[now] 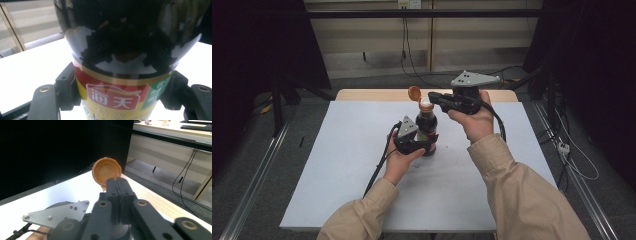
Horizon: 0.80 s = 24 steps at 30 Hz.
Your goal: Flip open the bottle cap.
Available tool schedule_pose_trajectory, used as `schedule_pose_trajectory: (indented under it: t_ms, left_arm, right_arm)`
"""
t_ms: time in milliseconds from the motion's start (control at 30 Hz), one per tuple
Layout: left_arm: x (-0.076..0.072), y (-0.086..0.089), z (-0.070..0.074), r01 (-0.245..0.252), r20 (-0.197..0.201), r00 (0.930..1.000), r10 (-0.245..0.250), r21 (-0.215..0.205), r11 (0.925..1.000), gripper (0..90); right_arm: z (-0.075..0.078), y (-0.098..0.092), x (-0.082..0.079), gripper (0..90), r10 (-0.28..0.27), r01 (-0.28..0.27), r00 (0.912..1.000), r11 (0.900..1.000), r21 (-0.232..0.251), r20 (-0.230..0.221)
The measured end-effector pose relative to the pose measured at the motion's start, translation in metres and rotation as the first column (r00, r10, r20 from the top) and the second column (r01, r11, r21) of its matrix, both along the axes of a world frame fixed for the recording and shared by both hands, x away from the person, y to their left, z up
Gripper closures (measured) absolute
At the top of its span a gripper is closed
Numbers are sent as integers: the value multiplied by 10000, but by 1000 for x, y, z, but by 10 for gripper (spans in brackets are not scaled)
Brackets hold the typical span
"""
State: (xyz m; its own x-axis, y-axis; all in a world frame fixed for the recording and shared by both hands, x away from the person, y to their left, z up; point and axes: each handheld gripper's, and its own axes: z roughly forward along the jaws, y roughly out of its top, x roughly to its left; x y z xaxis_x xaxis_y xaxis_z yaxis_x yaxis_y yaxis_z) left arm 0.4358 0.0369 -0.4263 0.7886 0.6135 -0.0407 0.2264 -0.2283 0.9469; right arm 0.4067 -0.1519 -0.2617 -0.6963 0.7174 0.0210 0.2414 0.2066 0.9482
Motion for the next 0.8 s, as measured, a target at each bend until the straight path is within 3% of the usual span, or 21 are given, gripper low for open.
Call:
schedule_pose_trajectory:
  t_ms: [267,367,467,700,800]
  left_arm:
    - [0,0,0,18,18,10000,-18,16,10000,295]
    - [0,0,0,14,-1,10000,-14,41,10000,294]
    - [0,0,1,2,-31,10000,-2,46,10000,291]
    - [1,2,-1,-5,-370,9993,17,329,9995,236]
    - [-1,3,2,-29,-400,9992,37,195,9998,215]
  right_arm:
    - [1,-6,-2,713,-188,191,9998,9995,269,-84]
    - [2,-7,-3,593,-229,233,9997,9984,522,-95]
    - [1,-9,-4,538,-336,343,9993,9979,547,-135]
    - [-2,-12,-6,366,-310,326,9992,9971,686,-235]
    - [-4,-13,-8,348,-316,328,9993,9976,606,-211]
